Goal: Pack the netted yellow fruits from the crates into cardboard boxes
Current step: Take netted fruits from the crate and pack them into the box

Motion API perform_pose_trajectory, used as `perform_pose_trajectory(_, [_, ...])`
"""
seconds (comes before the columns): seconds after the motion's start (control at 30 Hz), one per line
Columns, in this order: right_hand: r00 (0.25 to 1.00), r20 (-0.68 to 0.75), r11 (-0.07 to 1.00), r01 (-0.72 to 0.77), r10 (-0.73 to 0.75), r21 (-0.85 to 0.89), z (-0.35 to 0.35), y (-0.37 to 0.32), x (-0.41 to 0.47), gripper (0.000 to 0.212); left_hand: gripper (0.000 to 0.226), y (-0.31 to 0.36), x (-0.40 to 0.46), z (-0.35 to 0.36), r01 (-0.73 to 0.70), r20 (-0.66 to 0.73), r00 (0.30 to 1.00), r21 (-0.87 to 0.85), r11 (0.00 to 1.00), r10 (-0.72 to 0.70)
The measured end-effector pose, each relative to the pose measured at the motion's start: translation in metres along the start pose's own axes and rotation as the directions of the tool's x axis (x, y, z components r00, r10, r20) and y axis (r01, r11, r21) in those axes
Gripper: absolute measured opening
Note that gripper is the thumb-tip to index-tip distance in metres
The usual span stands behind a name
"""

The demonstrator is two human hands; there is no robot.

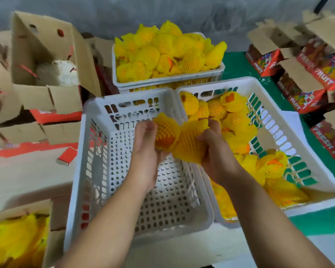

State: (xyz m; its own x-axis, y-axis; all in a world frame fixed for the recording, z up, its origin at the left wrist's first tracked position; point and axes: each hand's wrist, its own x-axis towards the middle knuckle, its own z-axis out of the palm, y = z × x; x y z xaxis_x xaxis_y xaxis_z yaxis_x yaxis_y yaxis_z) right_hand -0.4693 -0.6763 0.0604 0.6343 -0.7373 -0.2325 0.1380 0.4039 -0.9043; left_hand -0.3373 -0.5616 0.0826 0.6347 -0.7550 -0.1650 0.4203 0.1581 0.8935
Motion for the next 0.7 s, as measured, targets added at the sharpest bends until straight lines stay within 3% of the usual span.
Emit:
perform_pose_trajectory(0.1, [0.999, 0.051, 0.984, 0.001, 0.008, -0.179, 0.061, 0.025, -0.024, 0.061, 0.026, 0.023, -0.026, -0.06, 0.002, -0.178, 0.984, -0.056, 0.998, -0.012])
perform_pose_trajectory(0.17, [0.995, 0.099, 0.958, 0.01, 0.02, -0.288, 0.108, 0.046, -0.045, 0.059, 0.035, 0.039, -0.048, -0.111, 0.089, -0.158, 0.983, -0.064, 0.994, -0.098])
perform_pose_trajectory(0.33, [0.974, 0.218, 0.948, 0.016, 0.056, -0.319, 0.243, 0.105, -0.095, 0.049, 0.028, 0.09, -0.114, -0.257, 0.308, -0.119, 0.945, 0.021, 0.951, -0.304])
perform_pose_trajectory(0.47, [0.958, 0.279, 0.947, 0.024, 0.07, -0.321, 0.338, 0.163, -0.12, 0.045, 0.018, 0.125, -0.15, -0.36, 0.265, -0.247, 0.94, 0.086, 0.96, -0.237])
perform_pose_trajectory(0.53, [0.972, 0.223, 0.903, 0.033, 0.07, -0.429, 0.367, 0.186, -0.126, 0.039, 0.027, 0.139, -0.165, -0.401, 0.258, -0.323, 0.934, 0.307, 0.916, -0.154])
perform_pose_trajectory(0.6, [0.984, 0.17, 0.749, 0.075, 0.051, -0.659, 0.377, 0.204, -0.126, 0.039, 0.061, 0.149, -0.178, -0.436, 0.323, -0.319, 0.938, 0.647, 0.691, -0.139])
perform_pose_trajectory(0.7, [0.99, 0.046, 0.452, -0.021, 0.136, -0.892, 0.378, 0.226, -0.122, 0.052, 0.085, 0.154, -0.19, -0.466, 0.33, -0.254, 0.9, 0.927, 0.175, -0.354])
